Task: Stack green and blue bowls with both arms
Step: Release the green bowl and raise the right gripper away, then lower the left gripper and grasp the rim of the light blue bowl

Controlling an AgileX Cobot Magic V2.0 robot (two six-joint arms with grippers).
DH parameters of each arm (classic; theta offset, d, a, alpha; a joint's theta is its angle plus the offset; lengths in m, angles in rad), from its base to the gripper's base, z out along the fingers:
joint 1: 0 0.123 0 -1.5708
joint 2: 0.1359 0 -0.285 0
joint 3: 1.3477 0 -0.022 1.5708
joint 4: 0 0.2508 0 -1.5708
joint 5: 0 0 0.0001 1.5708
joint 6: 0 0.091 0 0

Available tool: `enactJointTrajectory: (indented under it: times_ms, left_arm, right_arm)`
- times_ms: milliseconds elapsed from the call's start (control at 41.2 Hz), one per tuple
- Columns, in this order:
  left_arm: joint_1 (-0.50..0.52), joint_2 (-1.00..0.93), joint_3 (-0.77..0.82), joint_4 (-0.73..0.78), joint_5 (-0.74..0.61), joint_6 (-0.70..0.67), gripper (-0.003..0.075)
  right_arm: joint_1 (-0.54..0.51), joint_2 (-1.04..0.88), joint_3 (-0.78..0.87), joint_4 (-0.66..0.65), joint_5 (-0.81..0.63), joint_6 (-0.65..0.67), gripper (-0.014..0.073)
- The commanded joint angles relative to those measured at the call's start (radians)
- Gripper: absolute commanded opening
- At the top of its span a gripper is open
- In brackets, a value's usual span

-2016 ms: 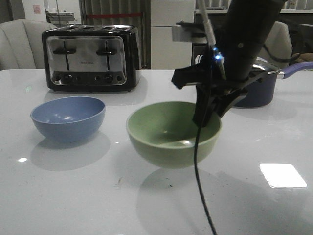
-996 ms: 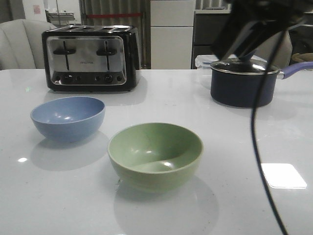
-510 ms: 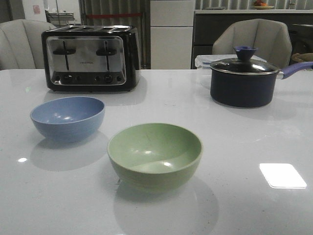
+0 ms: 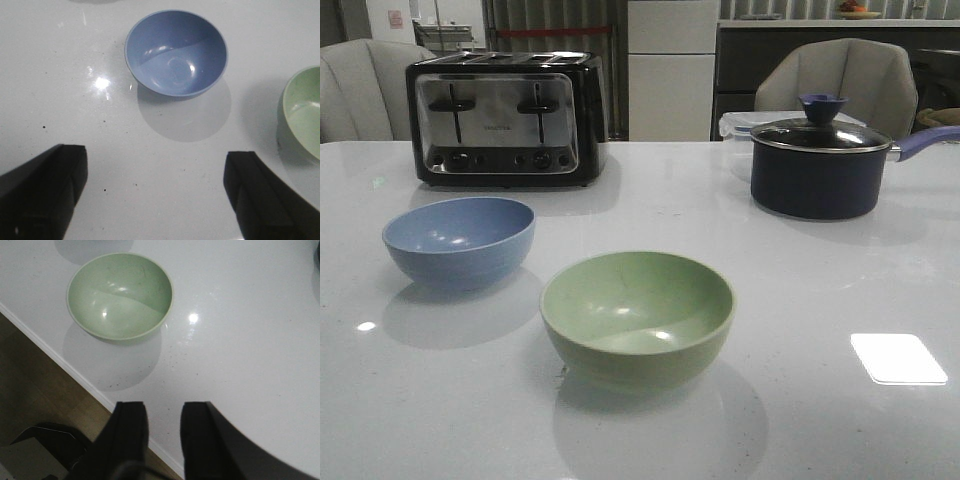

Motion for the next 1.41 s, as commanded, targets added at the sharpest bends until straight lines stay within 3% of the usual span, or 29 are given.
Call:
enactJointTrajectory:
  times_ms: [0,462,826,1020,1385]
  left_arm:
    - [-0.007,0.1,-0.091,-0.007,-0.084,-0.013,0.0624]
    - [-0.004,0.595,-0.393,0.084,-0.119,-0.011,0.0624]
    - [-0.004,0.786,-0.511,0.087,-0.193,-0.011,0.0602]
    - [-0.004,0.818,-0.513,0.087,-0.2,-0.011,0.0481]
    - [-0.004,0.823,-0.513,0.087,-0.177,-0.011,0.016]
  right_arm:
    - [-0.002,-0.007,-0.026,-0.003,-0.053,-0.012,0.0311]
    - [-0.002,-0.007,-0.026,-0.003,-0.052,-0.012,0.0311]
    - [-0.002,-0.007,-0.026,-0.003,-0.051,-0.012,0.0311]
    - [-0.002,-0.007,-0.026,-0.003,-0.05,-0.012,0.0311]
    - [-0.002,-0.007,-0.026,-0.003,-0.05,-0.012,0.0311]
